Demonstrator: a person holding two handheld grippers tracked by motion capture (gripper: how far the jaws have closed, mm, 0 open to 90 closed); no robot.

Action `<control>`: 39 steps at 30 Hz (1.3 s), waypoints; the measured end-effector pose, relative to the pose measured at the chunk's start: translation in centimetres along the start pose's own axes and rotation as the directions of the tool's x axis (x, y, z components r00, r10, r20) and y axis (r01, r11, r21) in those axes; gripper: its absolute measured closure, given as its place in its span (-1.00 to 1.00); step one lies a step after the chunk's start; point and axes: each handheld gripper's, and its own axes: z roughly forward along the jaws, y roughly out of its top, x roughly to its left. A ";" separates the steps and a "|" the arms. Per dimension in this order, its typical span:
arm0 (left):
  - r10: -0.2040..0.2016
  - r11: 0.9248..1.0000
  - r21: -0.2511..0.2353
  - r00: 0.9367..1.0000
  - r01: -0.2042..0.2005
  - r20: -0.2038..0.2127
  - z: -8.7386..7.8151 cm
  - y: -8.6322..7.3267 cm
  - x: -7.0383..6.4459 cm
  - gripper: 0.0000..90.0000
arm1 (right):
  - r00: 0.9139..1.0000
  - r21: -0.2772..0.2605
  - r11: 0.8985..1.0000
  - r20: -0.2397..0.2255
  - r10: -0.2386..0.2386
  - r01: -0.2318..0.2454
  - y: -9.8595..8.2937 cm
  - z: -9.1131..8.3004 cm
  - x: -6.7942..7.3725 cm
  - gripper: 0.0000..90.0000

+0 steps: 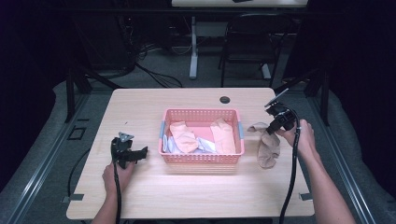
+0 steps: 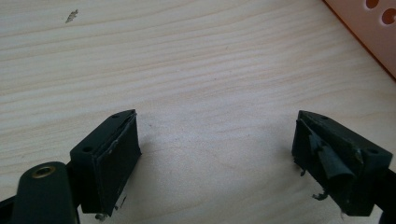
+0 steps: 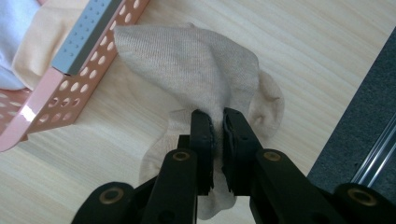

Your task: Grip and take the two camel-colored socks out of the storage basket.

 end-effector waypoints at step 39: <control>0.000 1.000 0.000 1.000 0.000 0.000 0.0 0.0 0.0 -0.68 | 0.993 -0.116 0.988 -0.068 0.098 -0.105 -5.6 1.5 -0.7 -0.68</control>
